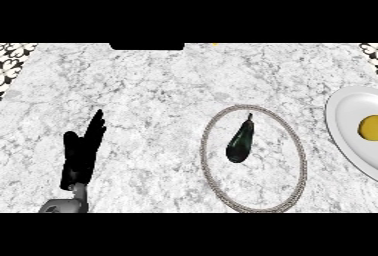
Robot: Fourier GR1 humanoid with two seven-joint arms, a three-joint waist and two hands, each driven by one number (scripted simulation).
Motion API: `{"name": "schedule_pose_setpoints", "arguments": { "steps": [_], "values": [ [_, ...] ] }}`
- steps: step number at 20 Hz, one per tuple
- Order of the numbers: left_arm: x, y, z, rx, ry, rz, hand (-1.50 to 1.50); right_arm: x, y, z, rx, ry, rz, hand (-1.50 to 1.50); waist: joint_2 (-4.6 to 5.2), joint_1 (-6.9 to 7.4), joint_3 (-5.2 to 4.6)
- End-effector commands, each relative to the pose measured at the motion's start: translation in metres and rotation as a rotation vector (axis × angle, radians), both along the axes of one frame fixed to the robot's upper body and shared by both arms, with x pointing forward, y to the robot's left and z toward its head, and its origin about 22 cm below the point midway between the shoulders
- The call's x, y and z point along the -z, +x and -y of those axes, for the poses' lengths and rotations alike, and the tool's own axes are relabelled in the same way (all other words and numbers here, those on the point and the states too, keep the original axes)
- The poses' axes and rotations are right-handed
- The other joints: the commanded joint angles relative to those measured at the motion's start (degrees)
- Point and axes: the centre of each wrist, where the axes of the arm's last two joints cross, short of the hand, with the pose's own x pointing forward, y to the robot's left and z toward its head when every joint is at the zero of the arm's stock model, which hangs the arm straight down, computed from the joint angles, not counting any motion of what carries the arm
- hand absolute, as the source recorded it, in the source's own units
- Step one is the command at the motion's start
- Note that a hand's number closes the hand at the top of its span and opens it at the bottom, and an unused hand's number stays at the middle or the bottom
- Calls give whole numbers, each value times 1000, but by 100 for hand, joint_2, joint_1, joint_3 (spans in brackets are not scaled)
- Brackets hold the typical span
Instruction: Pick the lemon from the placemat and place it in the plate
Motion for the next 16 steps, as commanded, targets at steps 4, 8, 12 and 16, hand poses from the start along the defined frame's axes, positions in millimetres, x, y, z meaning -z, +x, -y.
{"name": "schedule_pose_setpoints", "arguments": {
  "steps": [4, 8, 12, 16],
  "values": [
    [17, -7, -10, 24, -8, -4, 0, 26, -2, -11, -70, 30, 80, -150, 28, 73, 7],
    [-10, 2, -11, 11, -7, -12, 0, 31, -1, -15, -69, -3, 54, -150, -6, 13, -3],
    [5, -2, -3, 8, -5, -15, 0, 21, -6, -5, -20, -46, 9, -150, -1, 13, -3],
    [5, 8, 9, -4, 5, 2, 0, 44, -2, -21, 5, -69, 12, -150, 12, 25, 1]
  ]
}}
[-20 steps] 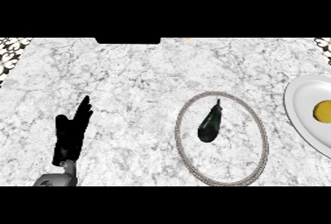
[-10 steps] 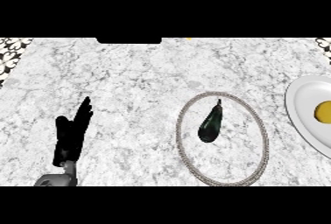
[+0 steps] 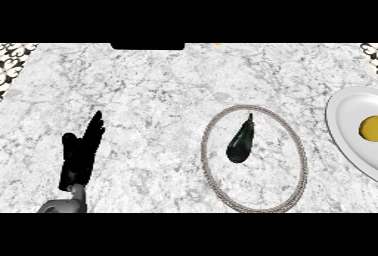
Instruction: Pick the lemon from the placemat and place it in the plate
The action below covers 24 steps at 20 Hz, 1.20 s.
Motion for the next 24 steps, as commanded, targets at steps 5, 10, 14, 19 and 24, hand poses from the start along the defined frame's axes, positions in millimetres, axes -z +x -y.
{"name": "schedule_pose_setpoints", "arguments": {
  "steps": [5, 10, 14, 19, 24],
  "values": [
    [-4, 9, 0, 1, 21, 6, 0, 6, -10, 4, 30, -8, 8, -150, 19, 27, 7],
    [3, 4, -11, 6, -27, 7, 0, 3, -28, 18, 53, -35, -13, -150, 20, 28, 8],
    [7, 6, -2, 14, -10, 6, 0, 12, -45, 22, 65, -60, -15, -150, 28, 14, 12],
    [-1, 2, -3, 14, -3, 8, 0, 2, -58, 34, 108, -65, -29, -150, 30, 42, 19],
    [0, 11, 16, 13, -2, 21, 0, 10, -55, 29, 136, -65, 3, -150, 45, 43, 26]
  ]
}}
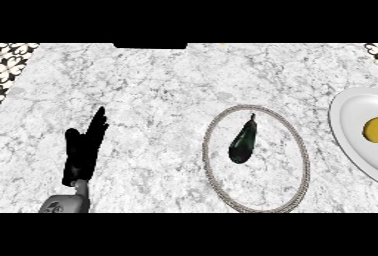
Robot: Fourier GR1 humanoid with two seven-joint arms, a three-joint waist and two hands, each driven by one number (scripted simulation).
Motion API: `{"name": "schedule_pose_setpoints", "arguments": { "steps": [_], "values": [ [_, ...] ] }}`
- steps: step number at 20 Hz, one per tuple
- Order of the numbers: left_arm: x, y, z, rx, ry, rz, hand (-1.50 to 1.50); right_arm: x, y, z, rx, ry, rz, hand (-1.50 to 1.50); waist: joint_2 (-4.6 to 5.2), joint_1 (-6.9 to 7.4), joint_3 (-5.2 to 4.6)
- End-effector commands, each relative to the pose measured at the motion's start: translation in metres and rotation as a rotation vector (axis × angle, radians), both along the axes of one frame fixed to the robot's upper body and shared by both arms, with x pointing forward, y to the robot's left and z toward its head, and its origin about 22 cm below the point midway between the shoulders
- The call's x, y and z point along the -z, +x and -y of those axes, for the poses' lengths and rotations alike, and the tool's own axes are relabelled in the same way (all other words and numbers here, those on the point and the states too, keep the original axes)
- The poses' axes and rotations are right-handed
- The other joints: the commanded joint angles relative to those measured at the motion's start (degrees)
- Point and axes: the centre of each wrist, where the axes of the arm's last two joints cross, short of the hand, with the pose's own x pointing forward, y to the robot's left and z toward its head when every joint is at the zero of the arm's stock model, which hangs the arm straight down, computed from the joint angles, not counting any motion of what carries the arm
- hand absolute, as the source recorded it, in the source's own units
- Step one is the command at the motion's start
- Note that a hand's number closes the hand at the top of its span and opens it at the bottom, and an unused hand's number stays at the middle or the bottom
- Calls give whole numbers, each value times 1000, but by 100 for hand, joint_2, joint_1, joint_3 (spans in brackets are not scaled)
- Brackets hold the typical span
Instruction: Pick the lemon from the placemat and place it in the plate
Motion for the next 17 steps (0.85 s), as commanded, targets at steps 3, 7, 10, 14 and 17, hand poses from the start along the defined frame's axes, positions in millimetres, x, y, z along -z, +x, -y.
{"name": "schedule_pose_setpoints", "arguments": {
  "steps": [3, 7, 10, 14, 17],
  "values": [
    [-6, 8, 1, -8, 1, 1, 0, -5, -11, 8, 20, 23, 47, -150, 6, -15, 5],
    [0, -9, -3, -13, -6, -2, 0, -13, -36, 23, 103, -4, 31, -150, 7, 15, 15],
    [4, -13, -10, -2, 11, -10, 0, -6, -43, 23, 124, -4, 30, -150, -3, -1, 12],
    [0, -7, -4, 9, -2, -10, 0, 4, -39, 16, 133, -4, 31, -150, 17, 21, 20],
    [5, -6, 8, 14, -11, -8, 0, -1, -42, 20, 163, -45, 2, -150, 28, 26, 24]
  ]
}}
